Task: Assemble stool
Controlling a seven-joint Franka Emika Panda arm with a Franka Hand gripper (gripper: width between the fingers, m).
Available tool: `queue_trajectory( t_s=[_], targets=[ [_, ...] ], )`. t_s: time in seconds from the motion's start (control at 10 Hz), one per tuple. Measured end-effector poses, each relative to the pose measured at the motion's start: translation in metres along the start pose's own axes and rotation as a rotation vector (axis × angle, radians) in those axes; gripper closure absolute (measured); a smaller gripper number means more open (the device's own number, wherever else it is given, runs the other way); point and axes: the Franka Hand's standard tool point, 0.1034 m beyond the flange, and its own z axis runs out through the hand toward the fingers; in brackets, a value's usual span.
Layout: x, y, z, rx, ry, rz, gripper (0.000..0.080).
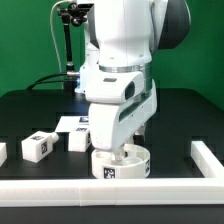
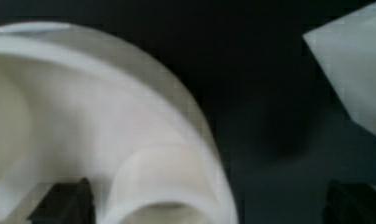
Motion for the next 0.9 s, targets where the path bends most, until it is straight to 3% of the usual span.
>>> queue_trajectory(
  t_s=[0.1, 0.2, 0.3, 0.4, 0.9],
  targets=[
    [-0.0013, 0.0007, 0.0001, 0.0, 0.0, 0.003, 0.0159],
    [-0.0019, 0.0009, 0.0003, 0.0, -0.001, 0.004, 0.0318],
    [-0.0018, 0.0008, 0.0003, 0.0, -0.001, 0.004, 0.0318],
    [-0.0013, 0.0014, -0.0004, -0.002, 0.001, 0.004, 0.0482],
    [-0.0013, 0.0015, -0.0005, -0.002, 0.001, 0.004, 0.0481]
  ],
)
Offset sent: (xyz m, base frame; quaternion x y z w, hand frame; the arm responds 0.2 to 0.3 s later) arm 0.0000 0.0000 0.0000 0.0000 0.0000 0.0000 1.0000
